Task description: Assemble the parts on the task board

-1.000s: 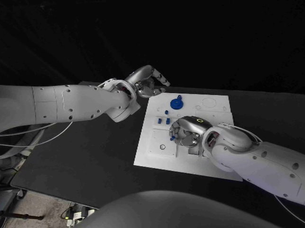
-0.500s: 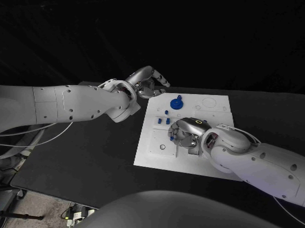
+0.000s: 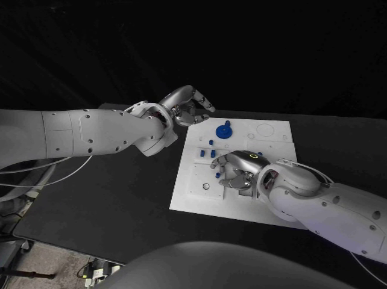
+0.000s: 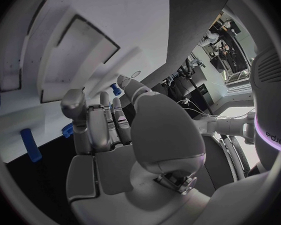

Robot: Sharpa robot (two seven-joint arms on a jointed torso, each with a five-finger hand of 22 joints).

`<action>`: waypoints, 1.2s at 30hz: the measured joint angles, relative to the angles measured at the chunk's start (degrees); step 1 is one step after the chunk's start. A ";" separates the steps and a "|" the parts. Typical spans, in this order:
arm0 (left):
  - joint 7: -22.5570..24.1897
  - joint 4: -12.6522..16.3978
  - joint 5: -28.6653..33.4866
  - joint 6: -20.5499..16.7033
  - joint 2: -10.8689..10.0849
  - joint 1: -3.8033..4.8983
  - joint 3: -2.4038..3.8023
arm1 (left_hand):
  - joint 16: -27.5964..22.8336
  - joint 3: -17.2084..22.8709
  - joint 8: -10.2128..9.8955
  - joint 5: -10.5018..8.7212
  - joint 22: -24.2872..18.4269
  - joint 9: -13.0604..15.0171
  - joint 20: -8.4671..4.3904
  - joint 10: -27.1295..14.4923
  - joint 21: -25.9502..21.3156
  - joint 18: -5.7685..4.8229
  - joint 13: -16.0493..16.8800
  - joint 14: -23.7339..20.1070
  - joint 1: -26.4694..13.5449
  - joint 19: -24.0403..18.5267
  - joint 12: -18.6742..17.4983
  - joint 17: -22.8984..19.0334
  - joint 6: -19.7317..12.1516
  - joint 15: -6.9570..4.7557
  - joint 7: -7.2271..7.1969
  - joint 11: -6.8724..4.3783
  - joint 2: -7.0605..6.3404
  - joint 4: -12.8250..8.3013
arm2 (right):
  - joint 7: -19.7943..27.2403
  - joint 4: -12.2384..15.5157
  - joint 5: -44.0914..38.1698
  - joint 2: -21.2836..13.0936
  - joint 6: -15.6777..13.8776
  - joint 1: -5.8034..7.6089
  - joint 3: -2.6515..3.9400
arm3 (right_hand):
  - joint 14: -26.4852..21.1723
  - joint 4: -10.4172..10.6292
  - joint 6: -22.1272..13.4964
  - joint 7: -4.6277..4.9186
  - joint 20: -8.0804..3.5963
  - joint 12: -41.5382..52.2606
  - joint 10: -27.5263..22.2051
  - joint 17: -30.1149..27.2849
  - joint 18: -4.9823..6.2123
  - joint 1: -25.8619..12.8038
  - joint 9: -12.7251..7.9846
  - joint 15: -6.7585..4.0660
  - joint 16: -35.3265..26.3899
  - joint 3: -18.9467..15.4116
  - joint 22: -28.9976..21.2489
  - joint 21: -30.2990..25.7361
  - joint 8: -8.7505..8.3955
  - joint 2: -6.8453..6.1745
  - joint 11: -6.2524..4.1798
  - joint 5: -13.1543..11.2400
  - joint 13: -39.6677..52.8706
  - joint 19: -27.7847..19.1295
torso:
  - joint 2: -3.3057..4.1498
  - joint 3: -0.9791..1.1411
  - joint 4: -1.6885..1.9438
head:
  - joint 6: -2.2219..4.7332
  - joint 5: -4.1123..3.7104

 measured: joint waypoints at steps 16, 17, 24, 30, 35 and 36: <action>0.00 0.07 -0.01 0.02 -0.18 -0.12 0.00 | 0.00 0.02 0.00 0.00 0.00 0.00 0.00 0.00 -0.02 0.00 0.00 -0.20 0.00 0.00 0.00 -0.11 0.00 -0.20 0.00 0.00 0.00 -0.01 | 1.39 10.01 0.62 -11.94 -9.26 7.34 0.57 | -1.98 0.95 -0.07 -0.08 0.51 5.49 -2.04 -0.93 -0.09 0.07 -2.41 0.59 -0.44 -2.22 0.00 -0.83 -0.26 0.72 -0.02 0.40 2.25 -0.86 | -0.01 -0.01 -0.02 | 0.00 -0.62; 0.01 0.07 -0.01 0.02 -0.19 -0.13 0.00 | 0.00 0.26 0.00 0.00 0.00 0.00 0.00 0.00 -0.24 0.00 0.00 -0.20 0.00 0.00 0.00 -0.19 0.00 -0.20 0.00 0.00 0.00 -0.04 | 1.51 10.70 0.81 -13.07 -9.62 8.24 0.61 | -1.90 1.11 0.37 0.10 0.60 5.61 -1.88 -0.93 -0.10 0.08 -2.48 0.50 -0.31 -2.16 0.00 -0.57 -0.09 0.73 -0.18 0.40 2.19 -0.70 | -0.02 -0.02 -0.03 | 0.00 -0.70; 0.05 0.00 -0.01 -0.01 -0.17 -0.15 0.00 | 0.00 0.31 0.00 0.00 0.00 0.01 0.00 0.00 -0.24 0.00 0.00 -0.20 0.00 0.00 0.00 -0.21 0.00 -0.20 0.00 0.00 0.00 0.00 | 1.69 11.99 1.14 -19.01 -10.53 10.76 0.43 | 2.04 3.05 3.72 0.40 -0.23 5.81 -0.50 0.01 -0.96 -0.66 -3.36 -0.53 2.36 -3.35 0.00 5.86 0.80 1.04 -0.85 -2.75 0.50 5.01 | -0.12 -0.13 -0.12 | 0.00 -1.51; 0.08 0.02 -0.01 -0.02 0.01 -0.25 0.00 | 0.00 0.31 0.00 0.00 0.00 0.01 0.00 0.00 -0.24 0.00 0.00 -0.40 0.00 0.00 0.00 -0.21 0.00 -0.01 0.00 0.00 0.00 0.00 | 1.41 8.33 1.27 -19.94 -9.93 9.24 0.26 | 2.03 4.02 4.33 1.19 -0.23 4.58 -2.07 0.00 -0.96 -1.30 -4.11 -0.53 2.36 -4.32 0.00 6.20 0.52 0.85 -0.32 -4.06 -0.75 5.19 | -0.15 -0.15 -0.21 | 0.00 -2.54; 0.08 0.10 -0.01 -0.02 0.02 -0.30 0.00 | 0.00 0.31 0.00 0.00 0.00 0.01 0.00 0.00 -0.24 0.00 0.00 -0.40 0.00 0.00 0.00 -0.20 0.00 -0.01 0.00 0.00 0.00 0.00 | 1.39 5.21 1.68 -18.63 -9.23 6.91 0.19 | 2.03 4.12 4.32 1.42 -0.22 4.58 -2.07 0.00 -0.97 -1.30 -4.24 -0.53 2.36 -4.41 0.00 6.20 0.51 0.85 -0.32 -4.05 -0.92 5.19 | -0.05 -0.12 -0.19 | 0.00 -3.11; 0.08 0.11 0.01 -0.02 0.03 -0.31 0.00 | 0.00 0.31 0.00 0.00 0.00 0.01 0.00 0.00 -0.24 0.00 0.00 -0.40 0.00 0.00 0.00 -0.20 0.00 0.00 0.00 0.00 0.00 0.00 | 1.40 4.61 1.78 -18.25 -9.09 6.49 0.18 | 2.03 4.18 4.19 1.74 -0.22 4.58 -2.07 0.00 -0.97 -1.30 -4.31 -0.53 2.36 -4.48 0.00 6.20 0.34 0.85 -0.32 -4.05 -0.99 5.19 | -0.05 -0.12 -0.19 | 0.00 -3.18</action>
